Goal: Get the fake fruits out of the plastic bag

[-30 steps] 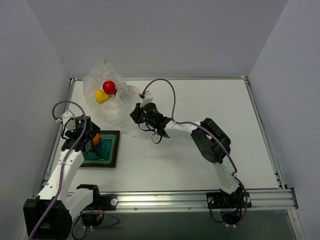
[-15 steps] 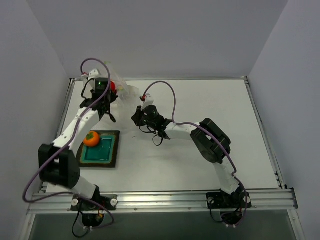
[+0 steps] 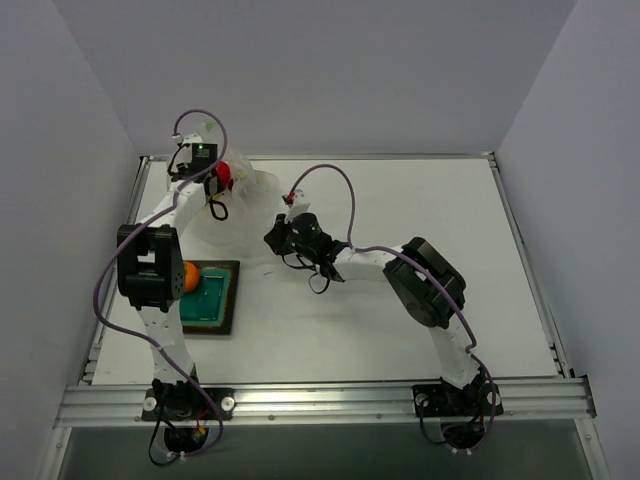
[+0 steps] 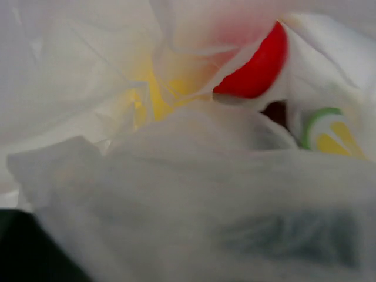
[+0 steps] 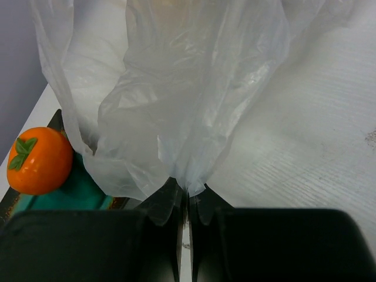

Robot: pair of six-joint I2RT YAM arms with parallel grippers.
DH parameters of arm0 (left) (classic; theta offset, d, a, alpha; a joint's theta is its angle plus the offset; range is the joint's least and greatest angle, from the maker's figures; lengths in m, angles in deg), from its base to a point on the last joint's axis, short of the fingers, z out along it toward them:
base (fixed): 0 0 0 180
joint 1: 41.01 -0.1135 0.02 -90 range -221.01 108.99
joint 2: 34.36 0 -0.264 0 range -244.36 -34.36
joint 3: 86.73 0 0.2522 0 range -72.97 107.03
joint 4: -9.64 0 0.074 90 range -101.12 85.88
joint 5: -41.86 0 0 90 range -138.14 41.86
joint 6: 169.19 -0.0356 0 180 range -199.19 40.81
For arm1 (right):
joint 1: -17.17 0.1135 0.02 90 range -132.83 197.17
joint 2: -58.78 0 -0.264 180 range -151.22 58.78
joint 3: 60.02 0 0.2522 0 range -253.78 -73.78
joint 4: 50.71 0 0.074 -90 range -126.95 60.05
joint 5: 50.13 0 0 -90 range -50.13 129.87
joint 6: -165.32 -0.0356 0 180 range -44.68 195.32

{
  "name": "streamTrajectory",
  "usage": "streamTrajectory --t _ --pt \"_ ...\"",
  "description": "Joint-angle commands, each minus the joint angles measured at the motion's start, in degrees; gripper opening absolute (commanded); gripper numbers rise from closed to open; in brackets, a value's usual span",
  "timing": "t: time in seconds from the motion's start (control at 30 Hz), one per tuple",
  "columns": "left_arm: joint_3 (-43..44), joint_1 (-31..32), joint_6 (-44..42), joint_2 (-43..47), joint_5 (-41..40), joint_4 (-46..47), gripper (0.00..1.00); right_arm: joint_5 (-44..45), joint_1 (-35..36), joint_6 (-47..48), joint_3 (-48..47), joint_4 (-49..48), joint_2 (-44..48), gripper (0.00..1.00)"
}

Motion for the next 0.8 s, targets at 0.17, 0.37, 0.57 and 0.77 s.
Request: streamTrajectory --t 0.17,0.37,0.57,0.77 --pt "-0.8 -5.9 -6.6 0.5 0.6 5.2 0.66 -1.9 -0.1 -1.0 2.8 -5.6 3.9 0.0" --pt "0.8 -8.7 -6.8 -1.9 4.3 6.8 0.79 -2.1 -0.1 -0.6 2.4 -5.6 2.9 0.0" --pt "2.6 -8.9 -6.0 -4.4 5.9 9.4 0.86 -3.0 0.1 -0.9 2.0 -6.0 0.9 0.0" --pt "4.3 -10.1 -4.6 -9.5 6.8 10.1 0.89 -3.2 0.2 -0.1 0.7 -5.3 -0.4 0.0"
